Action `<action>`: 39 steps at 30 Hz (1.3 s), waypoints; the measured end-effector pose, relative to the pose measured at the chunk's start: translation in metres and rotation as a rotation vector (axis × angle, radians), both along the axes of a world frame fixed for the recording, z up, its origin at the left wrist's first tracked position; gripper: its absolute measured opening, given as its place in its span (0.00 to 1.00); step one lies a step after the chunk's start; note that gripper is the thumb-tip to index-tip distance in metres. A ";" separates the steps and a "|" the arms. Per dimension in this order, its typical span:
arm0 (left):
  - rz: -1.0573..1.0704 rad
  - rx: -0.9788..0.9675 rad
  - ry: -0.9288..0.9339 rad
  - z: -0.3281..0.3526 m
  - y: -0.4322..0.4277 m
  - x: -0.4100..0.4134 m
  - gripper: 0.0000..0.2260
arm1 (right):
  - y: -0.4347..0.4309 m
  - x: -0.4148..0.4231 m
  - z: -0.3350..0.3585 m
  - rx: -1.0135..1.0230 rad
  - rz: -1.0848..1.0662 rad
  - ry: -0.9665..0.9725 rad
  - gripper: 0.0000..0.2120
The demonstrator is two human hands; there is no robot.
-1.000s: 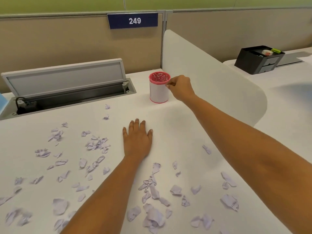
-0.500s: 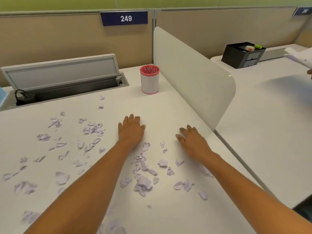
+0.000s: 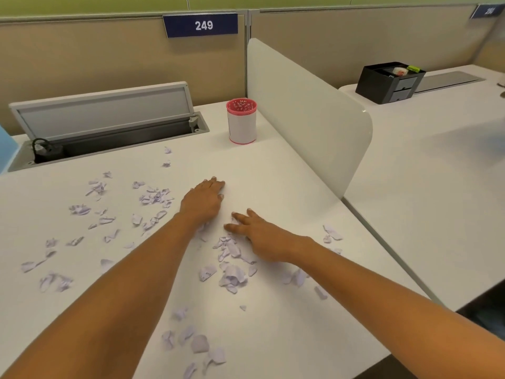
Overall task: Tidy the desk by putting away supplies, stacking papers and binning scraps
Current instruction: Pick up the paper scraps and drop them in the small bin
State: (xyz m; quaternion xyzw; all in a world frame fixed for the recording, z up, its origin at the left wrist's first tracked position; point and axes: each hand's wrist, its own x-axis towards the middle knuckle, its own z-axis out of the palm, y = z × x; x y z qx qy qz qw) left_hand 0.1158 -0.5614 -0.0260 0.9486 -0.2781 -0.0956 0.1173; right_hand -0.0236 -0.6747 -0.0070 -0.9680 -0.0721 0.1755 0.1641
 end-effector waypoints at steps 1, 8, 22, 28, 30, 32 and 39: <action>0.003 -0.006 0.000 -0.001 0.000 0.000 0.20 | -0.004 -0.001 0.001 -0.013 0.031 -0.005 0.32; 0.023 -0.022 0.007 -0.006 -0.002 0.003 0.20 | -0.030 -0.013 0.002 -0.026 0.056 -0.170 0.20; 0.105 -0.030 -0.193 -0.002 -0.014 0.002 0.15 | -0.065 0.027 0.001 0.092 -0.306 -0.339 0.10; 0.138 -0.145 -0.213 -0.010 -0.025 0.020 0.16 | -0.082 0.074 0.026 0.343 -0.573 -0.366 0.08; 0.124 -0.155 -0.184 -0.013 -0.029 0.028 0.17 | -0.085 0.095 0.038 0.399 -0.612 -0.404 0.08; 0.110 -0.141 -0.163 -0.016 -0.032 0.034 0.19 | -0.087 0.118 0.050 0.422 -0.635 -0.449 0.09; 0.072 -0.126 -0.163 -0.023 -0.034 0.051 0.20 | -0.096 0.207 0.078 0.397 -0.712 -0.598 0.11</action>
